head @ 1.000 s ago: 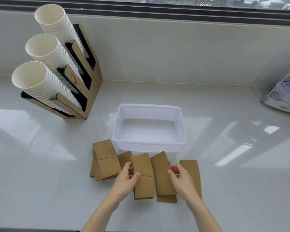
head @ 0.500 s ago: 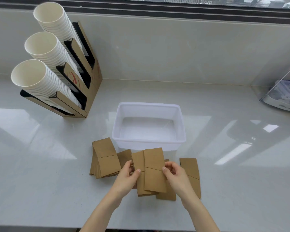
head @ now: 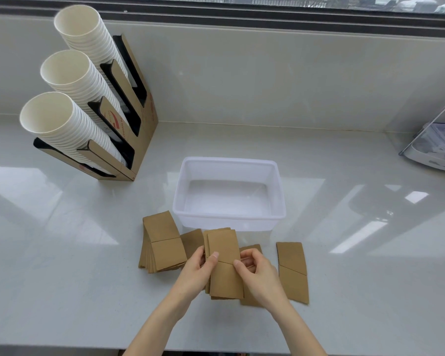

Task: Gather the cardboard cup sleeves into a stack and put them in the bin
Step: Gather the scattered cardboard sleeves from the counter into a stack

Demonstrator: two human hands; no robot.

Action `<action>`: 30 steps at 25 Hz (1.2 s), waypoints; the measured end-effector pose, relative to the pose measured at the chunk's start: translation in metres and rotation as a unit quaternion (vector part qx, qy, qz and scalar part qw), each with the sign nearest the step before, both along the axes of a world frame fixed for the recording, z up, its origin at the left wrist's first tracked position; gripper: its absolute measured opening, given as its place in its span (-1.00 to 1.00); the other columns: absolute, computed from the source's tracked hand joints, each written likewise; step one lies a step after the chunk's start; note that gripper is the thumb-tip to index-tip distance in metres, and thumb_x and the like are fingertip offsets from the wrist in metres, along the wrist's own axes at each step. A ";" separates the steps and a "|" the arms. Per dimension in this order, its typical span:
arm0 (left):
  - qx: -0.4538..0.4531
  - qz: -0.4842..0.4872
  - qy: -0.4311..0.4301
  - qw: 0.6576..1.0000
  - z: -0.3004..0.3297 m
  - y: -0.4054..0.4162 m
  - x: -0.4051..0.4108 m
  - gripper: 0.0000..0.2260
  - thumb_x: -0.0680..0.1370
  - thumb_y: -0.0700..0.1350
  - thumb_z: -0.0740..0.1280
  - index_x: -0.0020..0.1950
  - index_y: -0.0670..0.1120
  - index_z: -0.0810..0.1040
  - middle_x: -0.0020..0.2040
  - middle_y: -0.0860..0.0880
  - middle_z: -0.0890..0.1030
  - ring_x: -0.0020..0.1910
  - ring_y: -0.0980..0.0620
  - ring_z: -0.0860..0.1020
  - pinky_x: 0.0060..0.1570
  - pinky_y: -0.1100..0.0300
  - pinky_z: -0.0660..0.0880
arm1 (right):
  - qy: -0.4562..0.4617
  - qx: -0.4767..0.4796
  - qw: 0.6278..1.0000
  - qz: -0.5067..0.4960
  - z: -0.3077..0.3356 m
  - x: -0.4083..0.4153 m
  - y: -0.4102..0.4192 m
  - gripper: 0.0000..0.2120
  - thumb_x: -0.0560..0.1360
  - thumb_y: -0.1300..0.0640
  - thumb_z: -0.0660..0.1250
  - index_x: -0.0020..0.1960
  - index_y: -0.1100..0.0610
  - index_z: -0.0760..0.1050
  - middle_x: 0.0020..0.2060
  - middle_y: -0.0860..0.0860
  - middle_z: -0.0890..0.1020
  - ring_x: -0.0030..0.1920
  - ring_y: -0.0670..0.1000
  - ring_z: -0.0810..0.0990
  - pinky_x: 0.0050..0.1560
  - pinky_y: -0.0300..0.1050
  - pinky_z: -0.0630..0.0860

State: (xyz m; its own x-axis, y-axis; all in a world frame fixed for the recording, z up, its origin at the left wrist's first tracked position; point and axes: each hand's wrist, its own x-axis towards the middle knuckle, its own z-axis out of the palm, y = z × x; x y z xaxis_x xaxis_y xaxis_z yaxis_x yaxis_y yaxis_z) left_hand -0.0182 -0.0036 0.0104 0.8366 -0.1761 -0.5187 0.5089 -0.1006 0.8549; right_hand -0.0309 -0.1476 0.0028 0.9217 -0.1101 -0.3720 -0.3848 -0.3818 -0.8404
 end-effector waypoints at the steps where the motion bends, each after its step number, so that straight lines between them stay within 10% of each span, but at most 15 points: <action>1: 0.005 -0.003 -0.006 1.000 0.000 0.000 0.000 -0.89 0.56 -0.04 0.17 0.02 0.14 0.45 0.04 0.10 0.59 0.06 0.07 0.57 0.09 0.00 0.51 | -0.002 -0.002 1.000 -0.002 -0.001 0.000 0.000 -0.90 0.48 0.06 0.28 -0.02 0.02 0.42 -0.23 -0.11 0.51 -0.25 -0.18 0.46 -0.31 -0.42 0.39; 9: 0.029 -0.005 -0.014 0.999 -0.003 0.001 0.002 -0.85 0.56 -0.09 0.17 0.10 0.11 0.41 0.06 0.11 0.56 0.03 0.15 0.53 -0.16 0.26 0.48 | -0.004 -0.025 0.999 -0.037 -0.006 0.002 -0.009 -0.86 0.52 0.04 0.23 0.02 0.06 0.45 -0.18 -0.12 0.53 -0.13 -0.09 0.51 -0.26 -0.39 0.40; 15: 0.030 -0.001 -0.013 0.999 -0.005 0.002 0.004 -0.86 0.57 -0.09 0.16 0.09 0.11 0.36 0.00 0.17 0.52 -0.01 0.21 0.50 -0.19 0.30 0.46 | 0.046 -0.259 0.965 -0.015 -0.022 0.001 -0.021 -0.46 0.47 -0.09 0.25 0.36 0.12 0.22 0.26 0.08 0.36 0.27 0.06 0.38 0.14 -0.10 0.42; 21: 0.016 0.015 -0.008 1.000 -0.005 0.000 0.006 -0.84 0.55 -0.15 0.19 -0.08 0.14 0.38 -0.02 0.12 0.54 -0.03 0.16 0.52 -0.15 0.23 0.50 | 0.083 -0.358 0.930 0.020 -0.029 0.001 -0.016 -0.49 0.44 -0.10 0.30 0.22 0.18 0.27 0.20 0.12 0.37 0.22 0.11 0.38 0.18 -0.09 0.38; 30: -0.009 0.037 0.002 0.999 -0.010 0.001 0.007 -0.80 0.54 -0.18 0.21 0.11 0.06 0.35 0.00 0.10 0.53 0.00 0.11 0.53 -0.12 0.16 0.53 | 0.060 -0.249 0.967 -0.012 -0.031 0.006 -0.025 -0.69 0.45 0.13 0.32 0.12 0.19 0.31 0.08 0.10 0.49 0.09 0.07 0.47 0.06 -0.09 0.42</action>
